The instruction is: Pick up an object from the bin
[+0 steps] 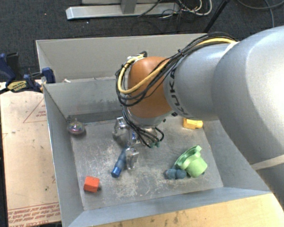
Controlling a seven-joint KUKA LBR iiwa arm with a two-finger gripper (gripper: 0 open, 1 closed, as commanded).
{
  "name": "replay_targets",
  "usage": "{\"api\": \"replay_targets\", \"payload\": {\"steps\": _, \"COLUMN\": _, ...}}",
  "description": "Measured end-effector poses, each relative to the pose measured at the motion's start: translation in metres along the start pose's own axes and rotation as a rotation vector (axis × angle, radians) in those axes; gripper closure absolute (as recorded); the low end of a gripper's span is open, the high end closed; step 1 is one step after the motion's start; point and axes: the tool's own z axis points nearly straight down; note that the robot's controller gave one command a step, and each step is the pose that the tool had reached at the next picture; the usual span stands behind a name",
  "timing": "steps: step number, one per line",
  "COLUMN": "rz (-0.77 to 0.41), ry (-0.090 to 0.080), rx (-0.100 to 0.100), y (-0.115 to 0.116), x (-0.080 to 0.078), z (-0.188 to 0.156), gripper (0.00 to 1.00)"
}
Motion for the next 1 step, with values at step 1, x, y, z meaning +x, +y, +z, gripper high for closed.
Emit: {"api": "replay_targets", "payload": {"steps": 1, "rz": 0.002, "ry": 0.003, "rx": 0.003, "y": -0.0024, "x": 0.0011, "z": -0.0026, "gripper": 1.00}}
